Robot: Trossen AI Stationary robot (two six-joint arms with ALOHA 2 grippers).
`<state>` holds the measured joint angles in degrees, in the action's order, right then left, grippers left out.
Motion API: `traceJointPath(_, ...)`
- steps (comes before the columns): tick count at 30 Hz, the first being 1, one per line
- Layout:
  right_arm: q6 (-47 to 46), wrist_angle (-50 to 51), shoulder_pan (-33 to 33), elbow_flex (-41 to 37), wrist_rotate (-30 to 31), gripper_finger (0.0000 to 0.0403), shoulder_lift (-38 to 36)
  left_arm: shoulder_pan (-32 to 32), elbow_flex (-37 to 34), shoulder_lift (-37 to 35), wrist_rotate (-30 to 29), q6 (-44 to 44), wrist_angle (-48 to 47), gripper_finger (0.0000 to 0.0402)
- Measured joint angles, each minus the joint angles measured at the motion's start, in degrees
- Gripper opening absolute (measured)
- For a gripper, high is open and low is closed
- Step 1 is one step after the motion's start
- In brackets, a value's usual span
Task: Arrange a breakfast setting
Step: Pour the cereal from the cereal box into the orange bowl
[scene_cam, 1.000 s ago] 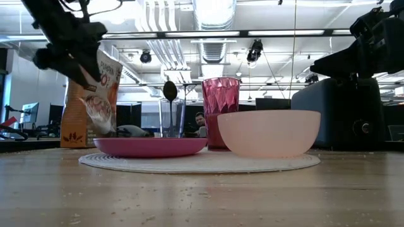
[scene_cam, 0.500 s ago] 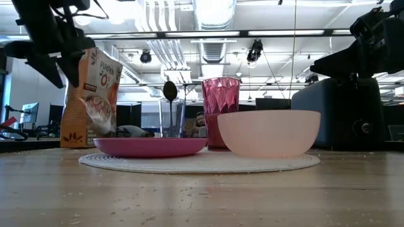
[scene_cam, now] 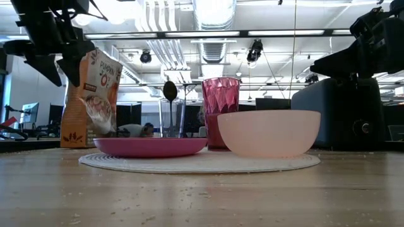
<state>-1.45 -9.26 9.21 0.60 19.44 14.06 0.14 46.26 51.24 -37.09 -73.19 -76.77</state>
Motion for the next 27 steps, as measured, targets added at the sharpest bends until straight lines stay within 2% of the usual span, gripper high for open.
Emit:
traceJointPath(6,0.0,0.0,0.0,0.0,0.0,0.0118,0.0,0.0,0.0,0.0,-3.7,-2.9,0.0,0.0244)
traceJointPath(18,0.0,0.0,0.0,0.0,0.0,0.0118,0.0,0.0,-0.4,0.0,-8.7,-4.4,-1.6,0.0328)
traceJointPath(27,0.0,0.0,0.0,0.0,0.0,0.0118,0.0,0.0,-5.3,0.4,-19.1,-7.1,1.3,0.033)
